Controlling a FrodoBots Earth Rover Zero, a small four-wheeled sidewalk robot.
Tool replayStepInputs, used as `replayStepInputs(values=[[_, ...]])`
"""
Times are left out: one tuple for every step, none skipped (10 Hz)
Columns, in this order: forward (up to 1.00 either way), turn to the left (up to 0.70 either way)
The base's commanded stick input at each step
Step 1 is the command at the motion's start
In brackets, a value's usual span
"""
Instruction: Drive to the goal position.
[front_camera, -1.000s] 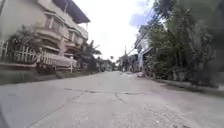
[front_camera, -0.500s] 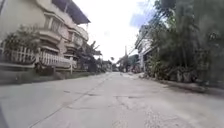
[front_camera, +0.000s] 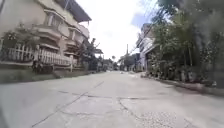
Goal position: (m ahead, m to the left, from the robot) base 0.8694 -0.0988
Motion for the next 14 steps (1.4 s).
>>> replayStepInputs(values=[[0.50,0.00],[0.50,0.00],[0.50,0.00],[0.50,0.00],[0.50,0.00],[0.50,0.00],[0.50,-0.06],[0.50,-0.33],[0.50,-0.50],[0.50,-0.50],[0.50,-0.50],[0.50,-0.50],[0.50,-0.50],[0.50,-0.50]])
